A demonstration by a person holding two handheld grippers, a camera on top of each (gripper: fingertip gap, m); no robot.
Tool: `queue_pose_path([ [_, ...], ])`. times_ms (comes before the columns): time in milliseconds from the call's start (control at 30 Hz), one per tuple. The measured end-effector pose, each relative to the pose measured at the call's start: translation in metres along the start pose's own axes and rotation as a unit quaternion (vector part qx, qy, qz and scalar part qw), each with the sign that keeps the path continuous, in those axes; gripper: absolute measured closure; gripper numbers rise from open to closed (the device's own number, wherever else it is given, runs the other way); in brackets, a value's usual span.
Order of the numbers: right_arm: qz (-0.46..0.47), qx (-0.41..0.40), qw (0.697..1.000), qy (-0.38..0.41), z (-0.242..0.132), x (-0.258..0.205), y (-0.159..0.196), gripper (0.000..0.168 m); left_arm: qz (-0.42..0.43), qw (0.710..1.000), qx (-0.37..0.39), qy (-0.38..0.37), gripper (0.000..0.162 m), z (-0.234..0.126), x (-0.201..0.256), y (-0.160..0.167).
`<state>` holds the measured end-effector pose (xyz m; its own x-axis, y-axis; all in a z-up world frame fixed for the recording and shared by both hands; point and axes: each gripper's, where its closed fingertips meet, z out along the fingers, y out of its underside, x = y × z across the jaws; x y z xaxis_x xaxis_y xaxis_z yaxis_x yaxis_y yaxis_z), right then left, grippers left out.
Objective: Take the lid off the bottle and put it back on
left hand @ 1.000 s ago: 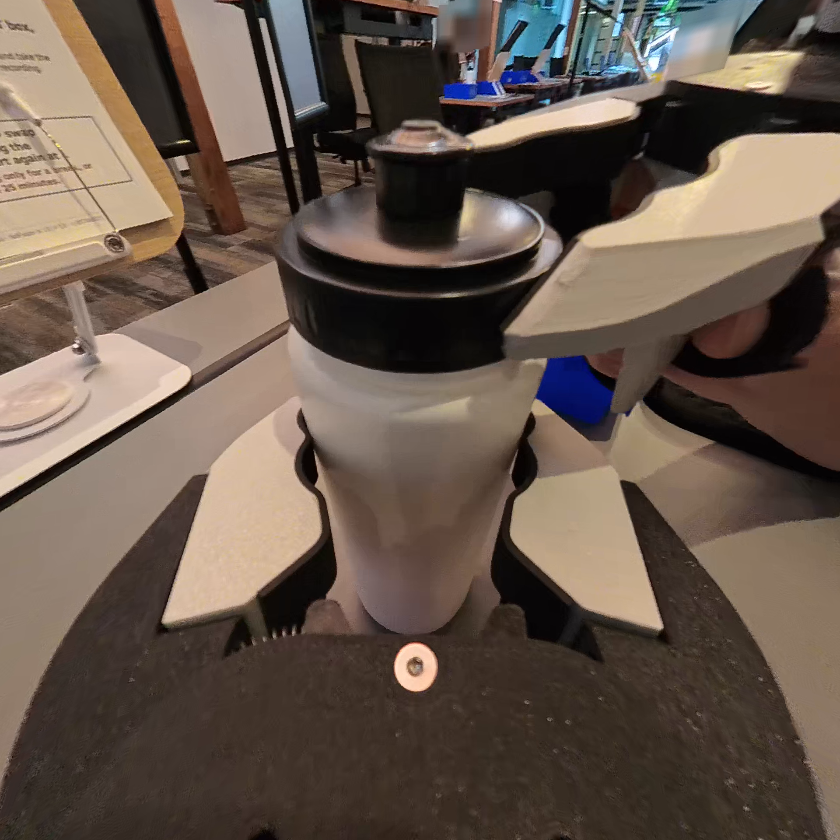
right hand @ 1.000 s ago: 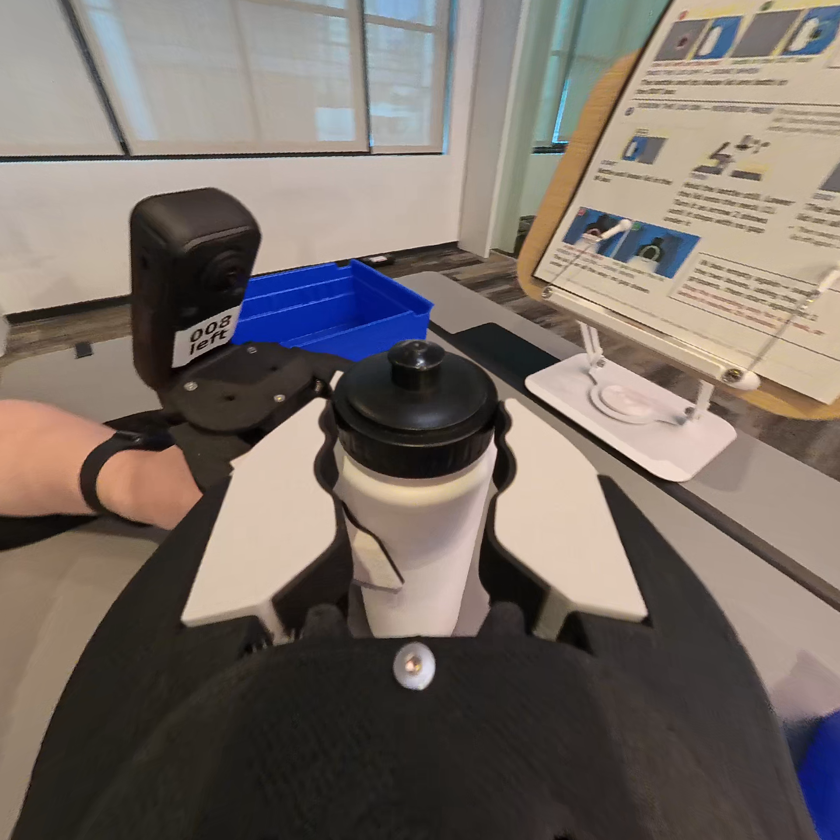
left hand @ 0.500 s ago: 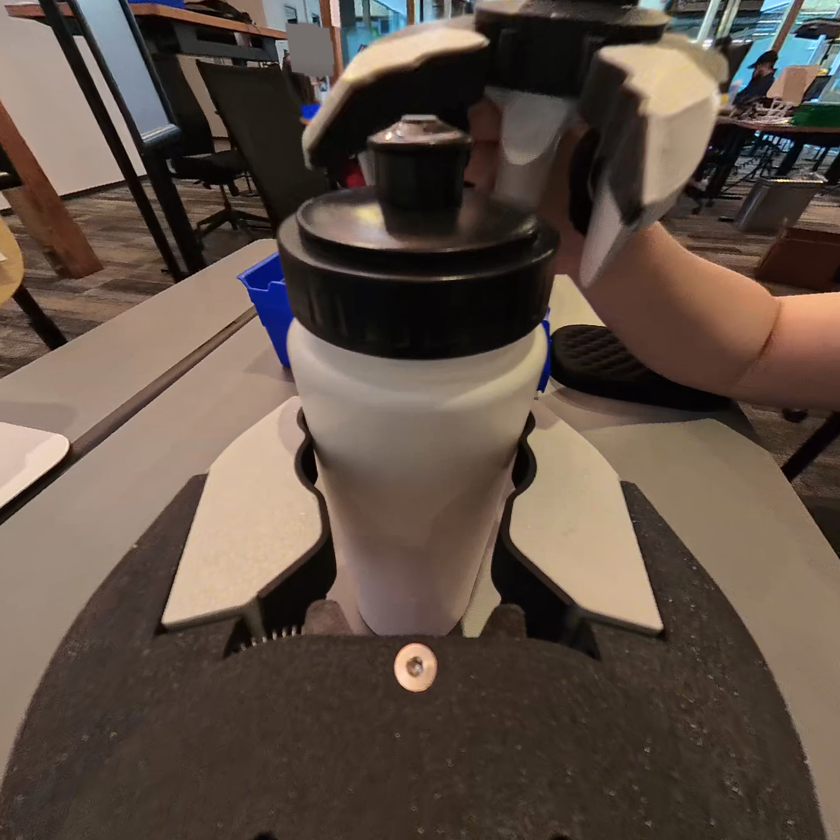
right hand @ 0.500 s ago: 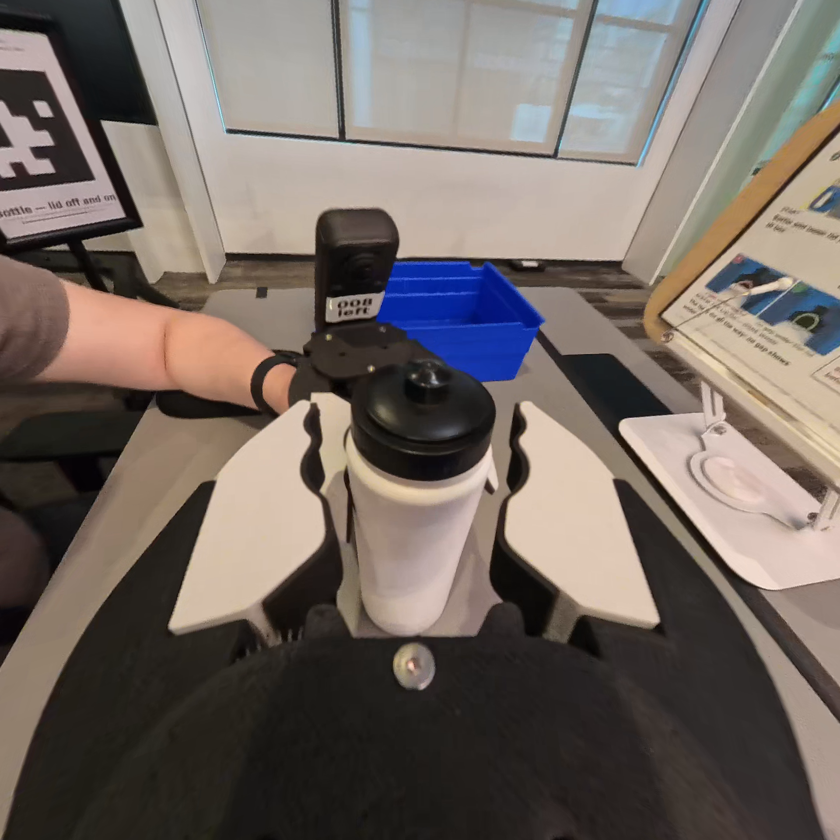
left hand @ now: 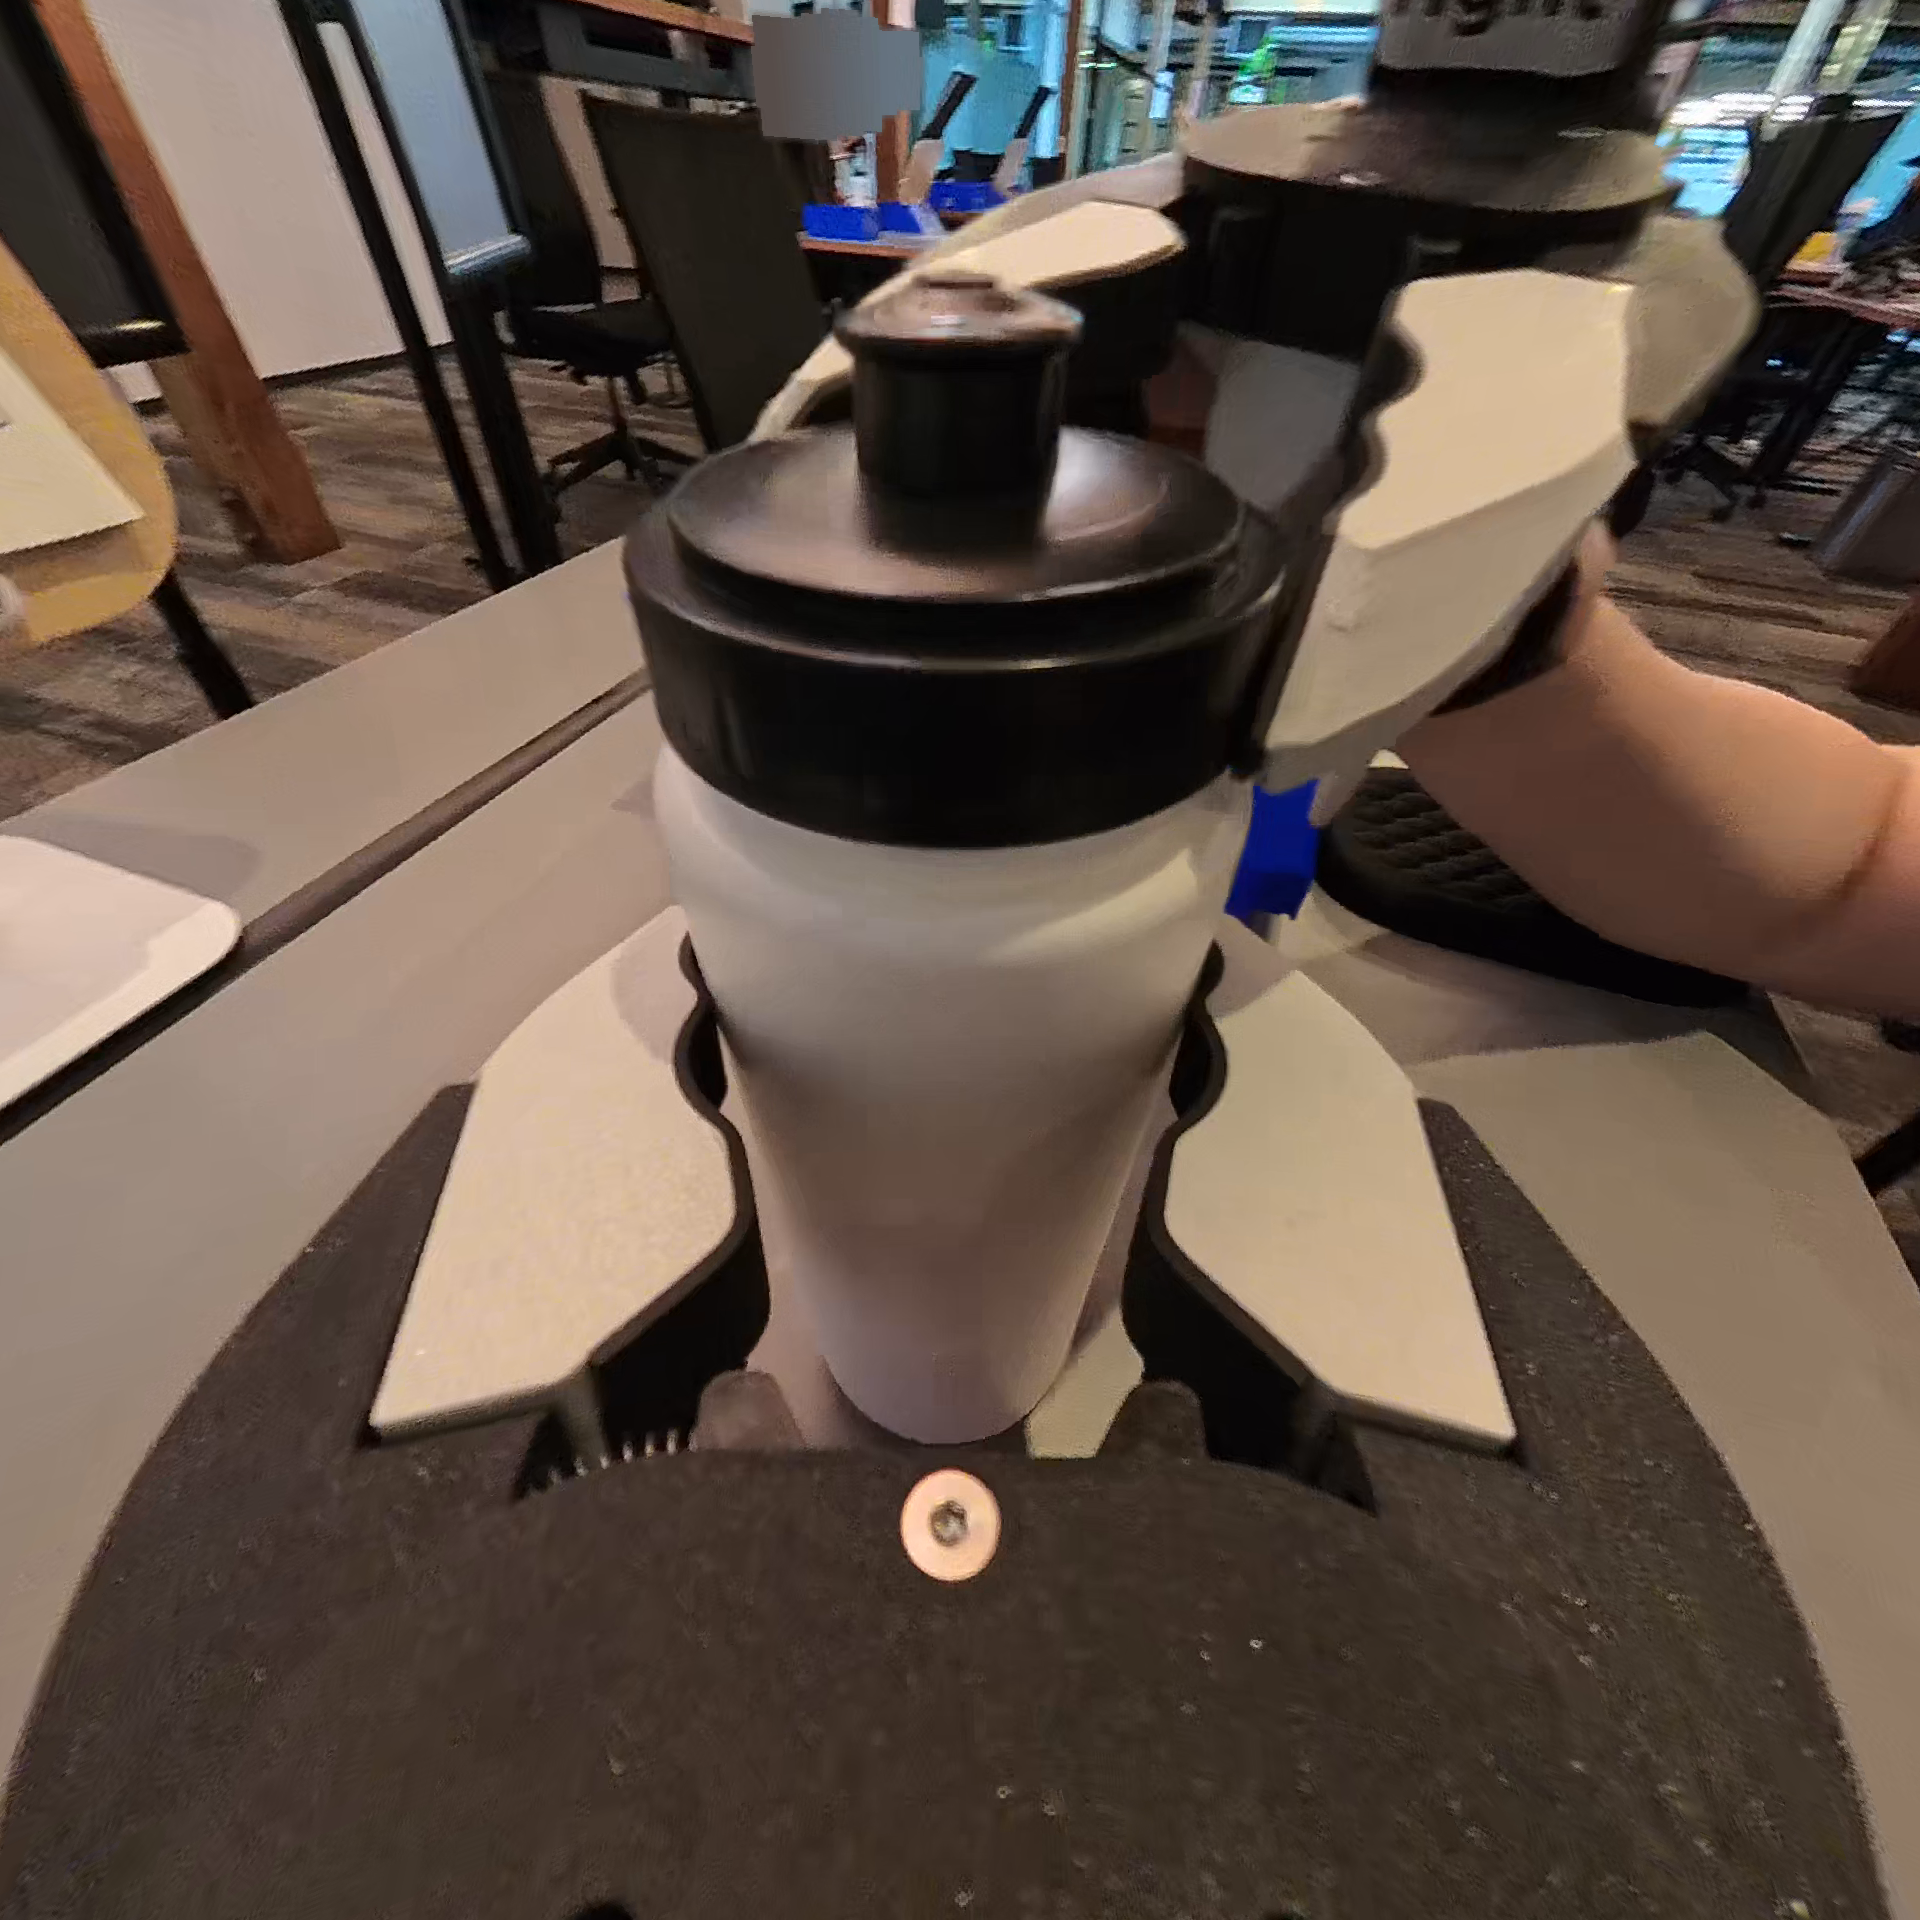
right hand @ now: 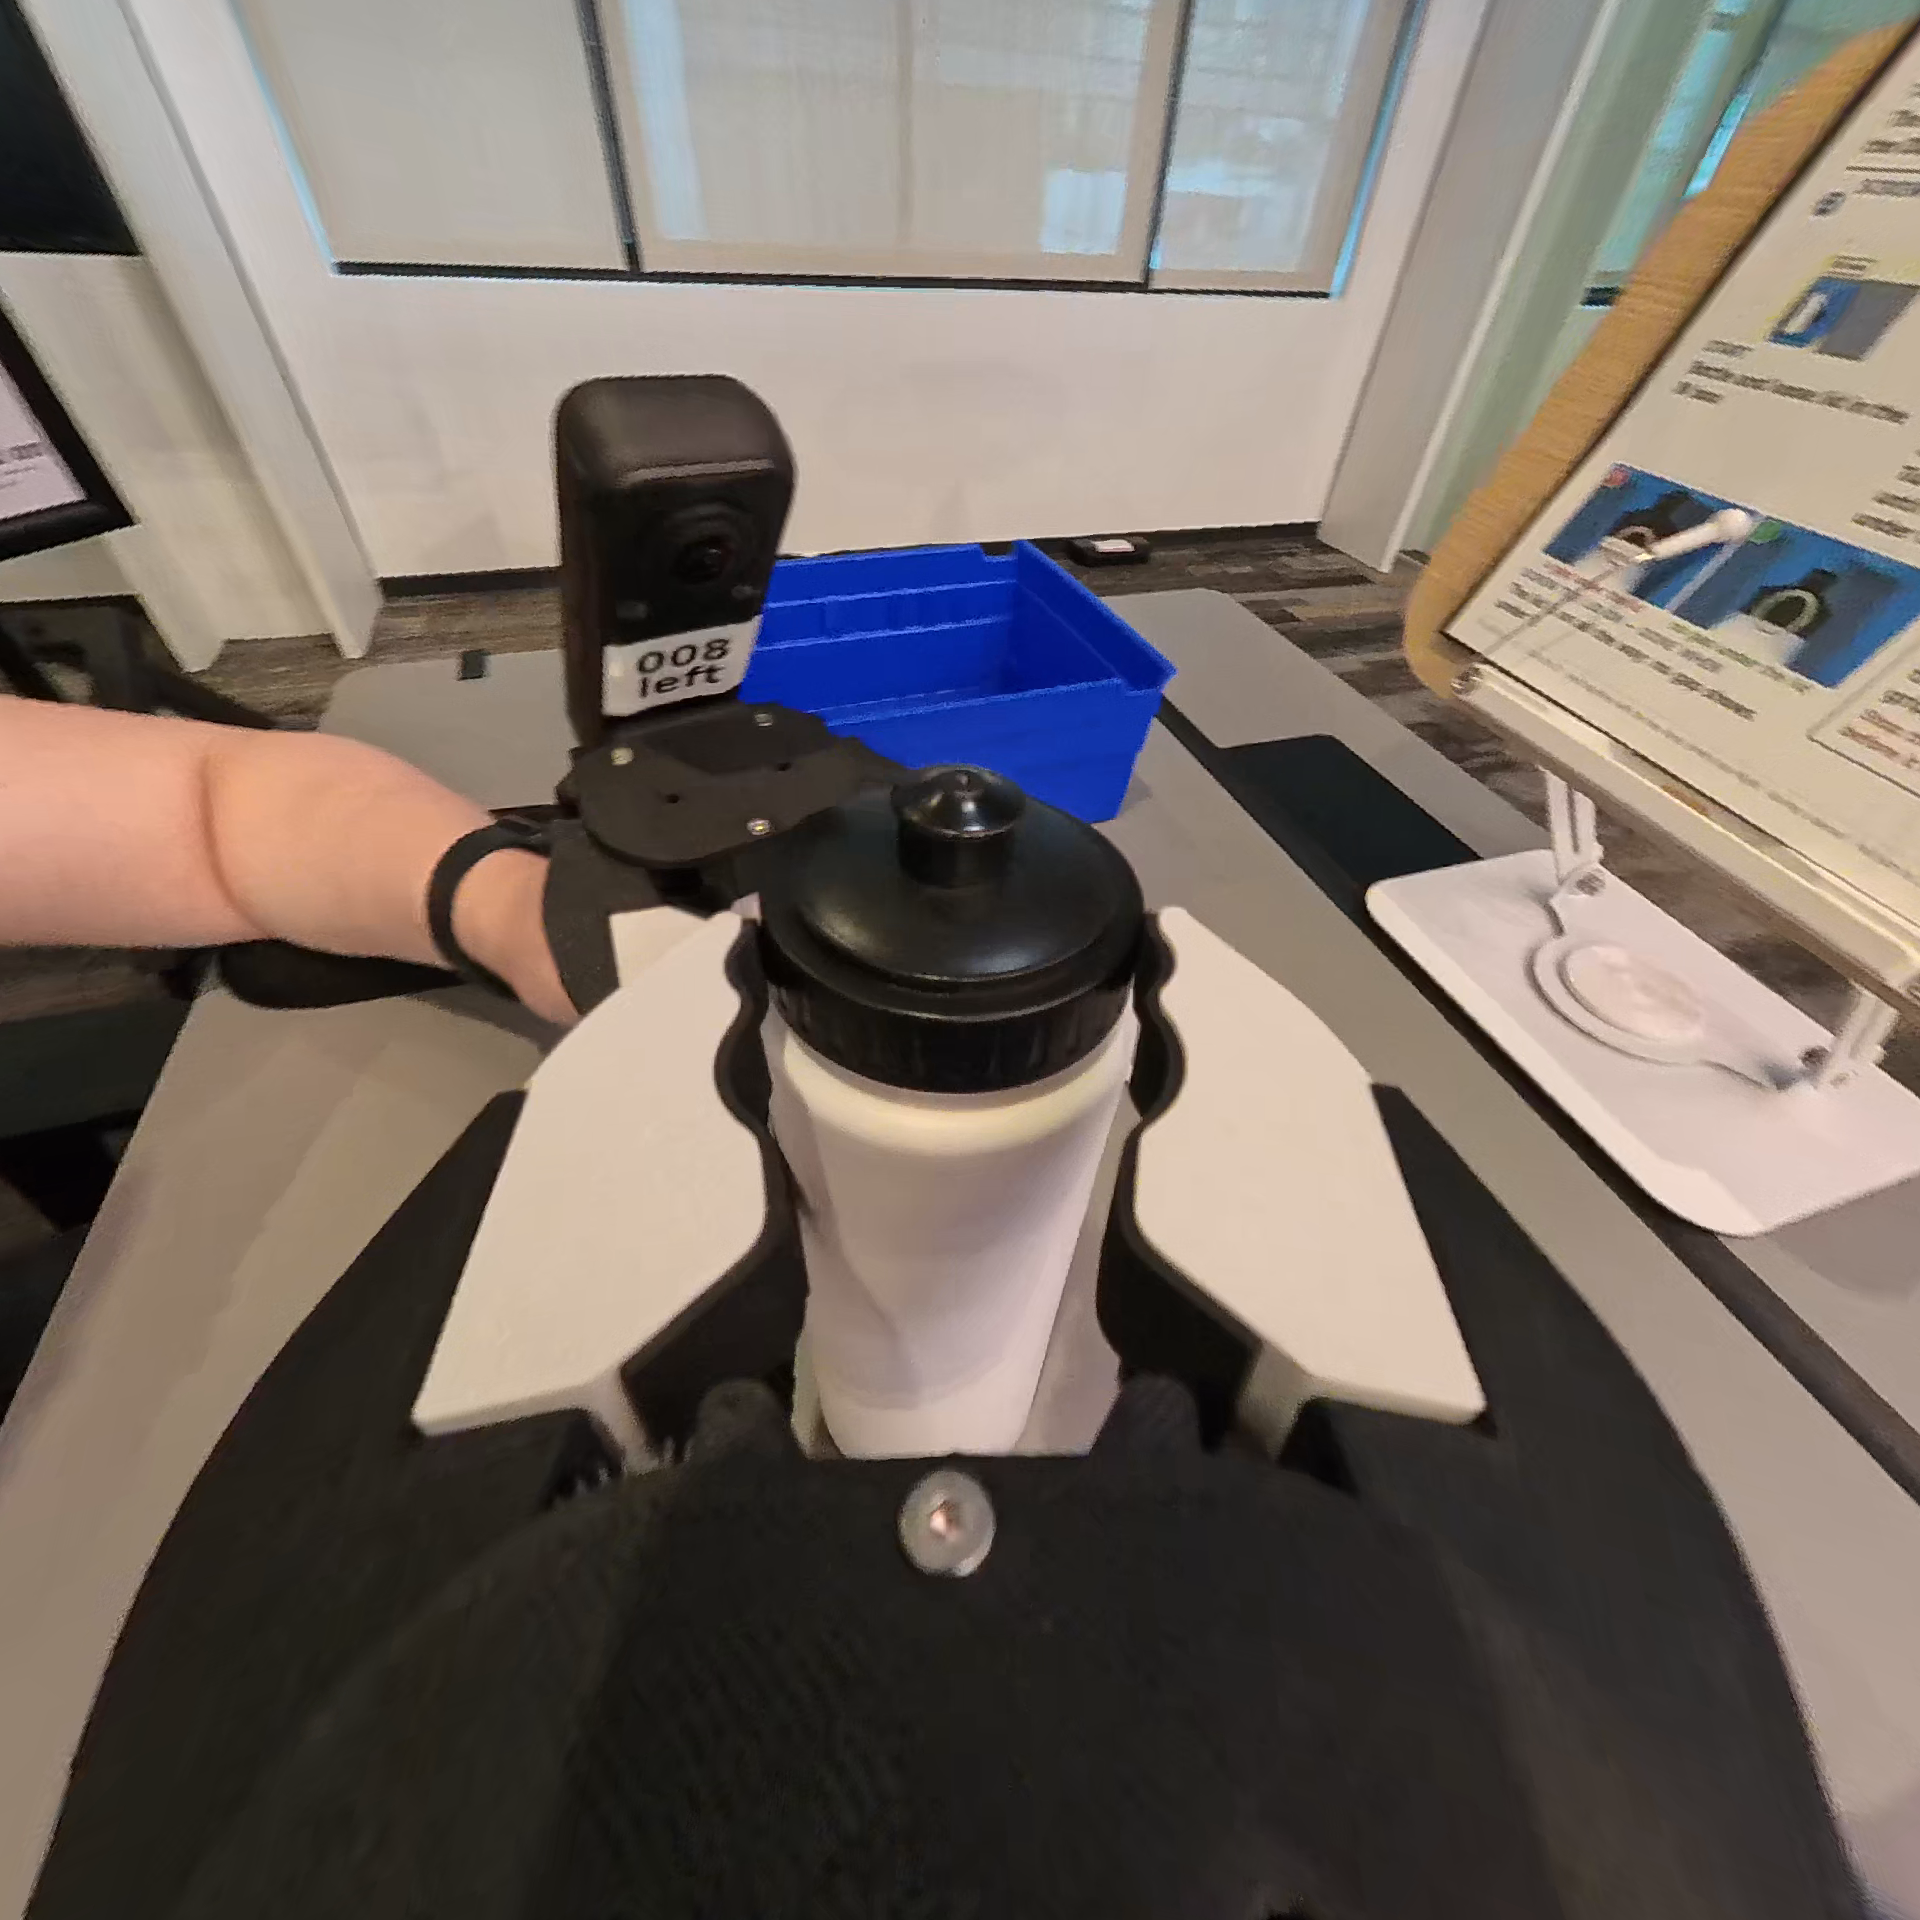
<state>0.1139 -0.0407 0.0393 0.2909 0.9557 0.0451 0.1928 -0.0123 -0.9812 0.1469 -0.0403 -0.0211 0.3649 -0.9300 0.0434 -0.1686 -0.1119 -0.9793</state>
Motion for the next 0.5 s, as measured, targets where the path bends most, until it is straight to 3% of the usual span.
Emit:
queue_pose_path([
  [167, 0.014, -0.001, 0.994, 0.105, 0.006, 0.005, 0.0, 0.098, -0.008, 0.996, -0.012, -0.084, 0.076, -0.004, -0.013, 0.001],
  [300, 0.017, 0.011, 0.989, 0.148, 0.007, 0.006, -0.001, 0.098, -0.009, 0.994, -0.015, -0.103, 0.076, -0.005, -0.015, 0.002],
  [433, -0.005, -0.001, 0.995, 0.098, 0.006, 0.005, -0.002, 0.098, -0.002, 0.997, -0.009, -0.074, 0.076, -0.004, -0.014, 0.001],
  [500, -0.018, -0.02, 0.999, 0.041, 0.0, 0.002, -0.004, 0.087, 0.011, 0.999, -0.005, -0.038, 0.076, -0.001, -0.008, 0.001],
])
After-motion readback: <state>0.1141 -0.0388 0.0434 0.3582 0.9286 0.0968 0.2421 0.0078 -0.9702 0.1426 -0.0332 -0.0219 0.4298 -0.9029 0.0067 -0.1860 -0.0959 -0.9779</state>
